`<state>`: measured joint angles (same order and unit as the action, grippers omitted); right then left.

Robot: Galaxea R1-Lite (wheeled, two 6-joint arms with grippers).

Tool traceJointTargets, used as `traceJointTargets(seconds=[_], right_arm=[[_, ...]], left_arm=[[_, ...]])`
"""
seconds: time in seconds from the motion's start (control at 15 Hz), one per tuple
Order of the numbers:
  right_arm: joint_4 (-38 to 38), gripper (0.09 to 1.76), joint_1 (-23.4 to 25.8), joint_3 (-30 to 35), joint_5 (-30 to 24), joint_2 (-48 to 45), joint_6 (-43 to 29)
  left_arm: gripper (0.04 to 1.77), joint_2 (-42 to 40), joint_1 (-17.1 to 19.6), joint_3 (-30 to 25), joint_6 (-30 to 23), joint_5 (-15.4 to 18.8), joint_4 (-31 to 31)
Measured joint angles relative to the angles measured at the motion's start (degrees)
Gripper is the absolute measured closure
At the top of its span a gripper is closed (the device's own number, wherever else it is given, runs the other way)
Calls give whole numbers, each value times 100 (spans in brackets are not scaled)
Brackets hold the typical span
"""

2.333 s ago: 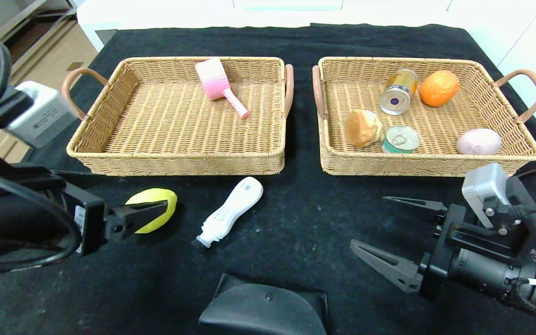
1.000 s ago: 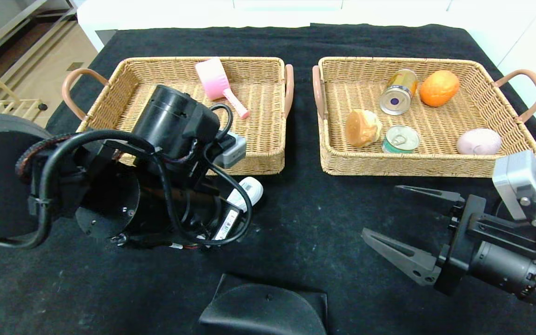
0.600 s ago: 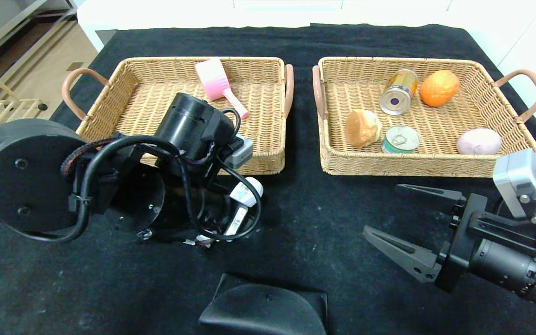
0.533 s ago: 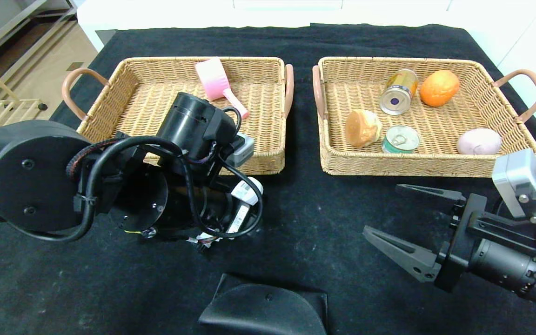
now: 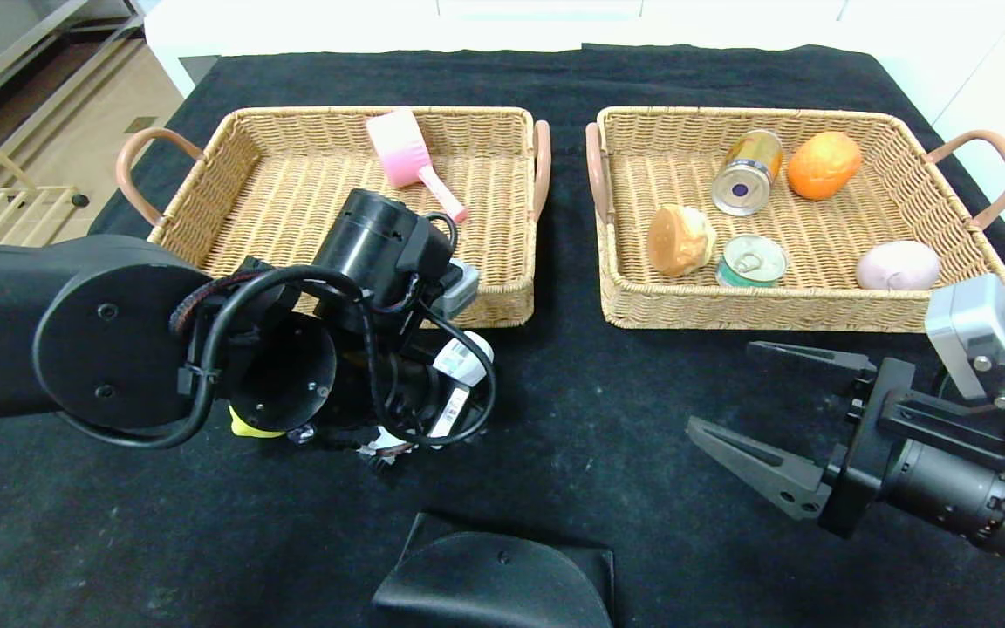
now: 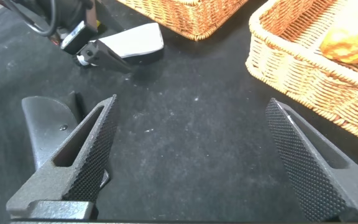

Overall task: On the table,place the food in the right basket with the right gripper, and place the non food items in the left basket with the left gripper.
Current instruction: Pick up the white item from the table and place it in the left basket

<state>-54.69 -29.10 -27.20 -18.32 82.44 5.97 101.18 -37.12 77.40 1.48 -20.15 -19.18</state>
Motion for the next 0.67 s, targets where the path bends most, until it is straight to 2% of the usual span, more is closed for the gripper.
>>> traceJointTargets(seconds=[0.2, 0.27, 0.47, 0.67], right_arm=[[0, 14, 57, -4, -11, 10, 4], [0, 14, 63, -4, -11, 11, 2], [-2, 14, 71, -4, -4, 29, 2], [-2, 14, 74, 2, -2, 66, 4]], left_arm=[[9, 22, 9, -4, 0, -18, 2], [17, 26, 9, -9, -5, -16, 7], [67, 59, 22, -22, -5, -18, 7], [99, 77, 39, -66, -7, -10, 5]])
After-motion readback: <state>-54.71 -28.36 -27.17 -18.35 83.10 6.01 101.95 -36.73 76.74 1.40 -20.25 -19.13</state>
